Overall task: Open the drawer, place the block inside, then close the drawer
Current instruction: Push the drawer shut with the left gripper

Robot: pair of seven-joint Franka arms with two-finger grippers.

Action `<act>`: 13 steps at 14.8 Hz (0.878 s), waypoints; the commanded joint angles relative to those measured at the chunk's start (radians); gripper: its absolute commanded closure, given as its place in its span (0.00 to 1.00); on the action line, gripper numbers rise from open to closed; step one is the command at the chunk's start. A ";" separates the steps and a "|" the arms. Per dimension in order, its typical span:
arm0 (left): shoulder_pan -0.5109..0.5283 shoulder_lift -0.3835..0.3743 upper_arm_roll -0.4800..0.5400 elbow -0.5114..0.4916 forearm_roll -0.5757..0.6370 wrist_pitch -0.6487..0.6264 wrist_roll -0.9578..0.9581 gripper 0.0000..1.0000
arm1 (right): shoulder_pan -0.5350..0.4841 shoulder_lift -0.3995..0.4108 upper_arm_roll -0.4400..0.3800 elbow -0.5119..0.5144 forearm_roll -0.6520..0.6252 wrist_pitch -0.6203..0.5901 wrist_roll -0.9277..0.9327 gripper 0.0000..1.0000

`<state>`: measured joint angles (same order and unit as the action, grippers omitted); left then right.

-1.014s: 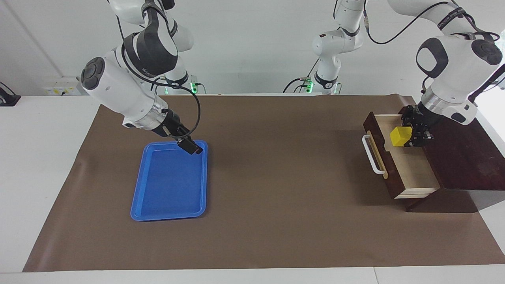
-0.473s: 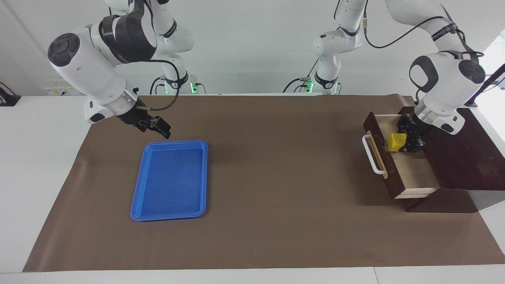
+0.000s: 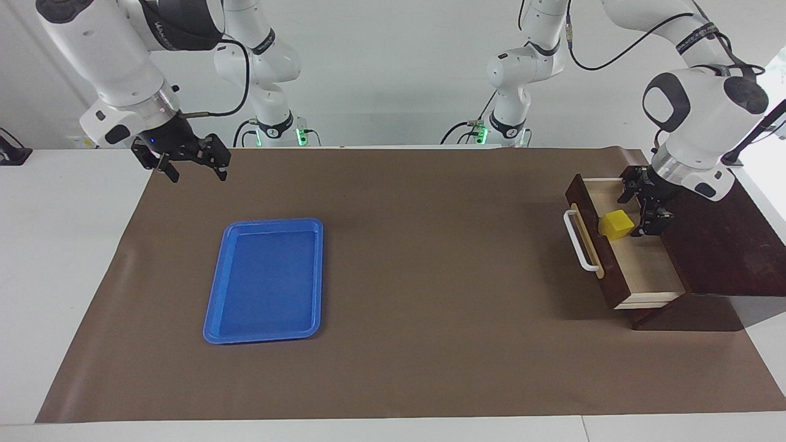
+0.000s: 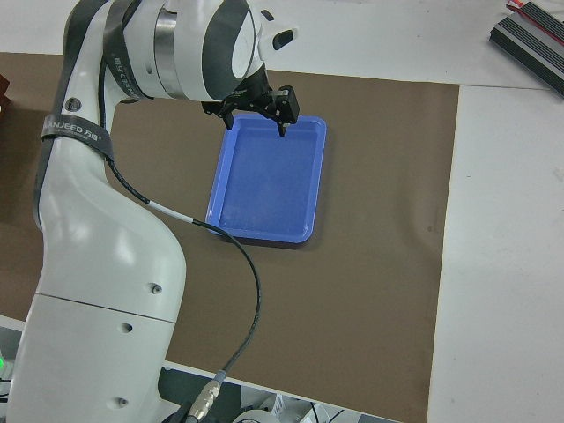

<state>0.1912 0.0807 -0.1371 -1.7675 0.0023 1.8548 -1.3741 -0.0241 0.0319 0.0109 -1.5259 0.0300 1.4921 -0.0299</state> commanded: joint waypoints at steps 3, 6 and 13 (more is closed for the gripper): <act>-0.233 0.022 0.002 -0.074 0.074 0.042 -0.216 0.00 | -0.072 -0.066 0.044 -0.077 -0.050 0.009 -0.177 0.00; -0.175 -0.016 0.008 -0.173 0.077 0.139 -0.188 0.00 | -0.076 -0.053 0.044 -0.083 -0.052 0.043 -0.171 0.00; -0.009 -0.002 0.010 -0.144 0.091 0.170 0.000 0.00 | -0.069 -0.056 0.044 -0.091 -0.061 0.037 -0.143 0.00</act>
<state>0.1515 0.0964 -0.1235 -1.8973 0.0722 1.9951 -1.4137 -0.0740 -0.0110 0.0341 -1.5942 -0.0034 1.5145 -0.1809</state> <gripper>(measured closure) 0.000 0.000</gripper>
